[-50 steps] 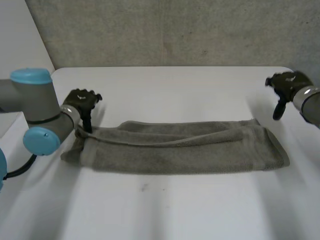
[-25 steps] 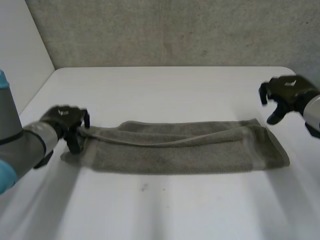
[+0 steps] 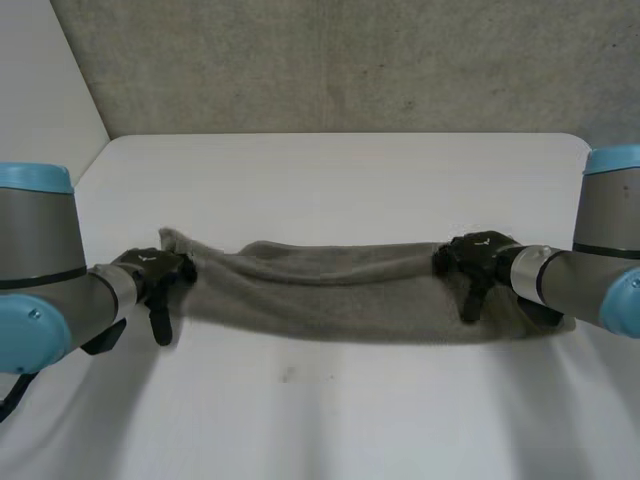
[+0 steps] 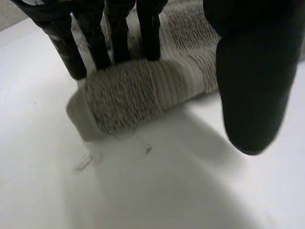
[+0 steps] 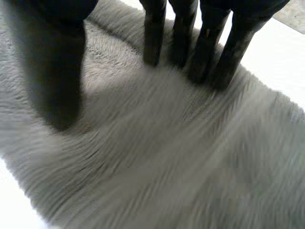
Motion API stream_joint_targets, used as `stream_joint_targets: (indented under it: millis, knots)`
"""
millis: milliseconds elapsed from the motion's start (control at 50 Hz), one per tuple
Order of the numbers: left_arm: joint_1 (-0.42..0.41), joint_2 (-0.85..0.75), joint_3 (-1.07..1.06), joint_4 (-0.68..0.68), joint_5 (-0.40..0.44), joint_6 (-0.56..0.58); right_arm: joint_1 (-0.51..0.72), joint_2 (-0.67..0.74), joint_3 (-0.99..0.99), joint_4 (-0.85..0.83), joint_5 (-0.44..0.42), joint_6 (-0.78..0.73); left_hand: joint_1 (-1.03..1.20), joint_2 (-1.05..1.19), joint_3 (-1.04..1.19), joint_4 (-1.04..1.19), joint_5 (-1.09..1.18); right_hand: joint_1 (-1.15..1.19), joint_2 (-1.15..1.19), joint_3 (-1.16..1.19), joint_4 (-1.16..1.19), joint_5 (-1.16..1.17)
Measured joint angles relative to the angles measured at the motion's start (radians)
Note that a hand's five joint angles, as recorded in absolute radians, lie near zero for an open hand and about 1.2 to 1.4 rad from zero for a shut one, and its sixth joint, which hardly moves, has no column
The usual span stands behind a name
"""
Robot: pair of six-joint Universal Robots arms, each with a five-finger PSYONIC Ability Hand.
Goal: Fold the towel.
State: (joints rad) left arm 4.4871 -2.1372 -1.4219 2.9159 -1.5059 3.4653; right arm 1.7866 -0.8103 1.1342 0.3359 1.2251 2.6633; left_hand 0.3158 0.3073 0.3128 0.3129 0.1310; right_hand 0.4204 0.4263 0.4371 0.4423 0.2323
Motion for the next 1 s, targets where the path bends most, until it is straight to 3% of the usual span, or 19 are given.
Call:
stream_joint_targets:
  millis: [20, 60, 220, 460, 620, 720, 1000]
  knots:
    - [0.000, -0.012, 0.013, 0.002, 0.000, 0.000, 0.001, 0.013, -0.020, -0.003, 0.007, 0.008, -0.026, -0.023, -0.029, -0.028, -0.027, -0.113, -0.111, -0.130, -0.134, -0.133]
    - [0.000, -0.027, 0.031, 0.006, 0.000, 0.000, 0.003, 0.025, -0.048, -0.010, 0.023, 0.022, -0.051, -0.048, -0.054, -0.054, -0.051, -0.173, -0.174, -0.187, -0.181, -0.171]
    - [-0.001, -0.043, 0.036, 0.023, -0.002, 0.000, 0.002, -0.004, -0.084, -0.089, 0.086, 0.087, -0.076, -0.080, -0.083, -0.084, -0.075, -0.184, -0.177, -0.190, -0.181, -0.171]
    - [-0.001, 0.003, -0.105, 0.026, -0.007, 0.002, -0.007, -0.090, 0.036, -0.124, 0.085, 0.082, -0.062, -0.044, -0.050, -0.052, -0.044, -0.184, -0.177, -0.190, -0.181, -0.171]
    - [0.012, 0.091, -0.236, 0.021, -0.028, 0.003, -0.016, -0.158, 0.181, -0.142, 0.080, 0.016, -0.019, 0.045, 0.033, 0.055, 0.063, -0.184, -0.177, -0.190, -0.181, -0.171]
    - [0.034, 0.192, -0.305, 0.020, -0.036, 0.006, -0.036, -0.206, 0.281, -0.168, 0.072, -0.037, 0.176, 0.202, 0.196, 0.191, 0.197, -0.184, -0.177, -0.190, -0.181, -0.171]
    - [0.042, 0.376, -0.337, 0.024, -0.035, 0.035, -0.056, -0.275, 0.384, -0.222, 0.041, -0.054, 0.326, 0.335, 0.330, 0.328, 0.334, -0.184, -0.177, -0.190, -0.181, -0.171]
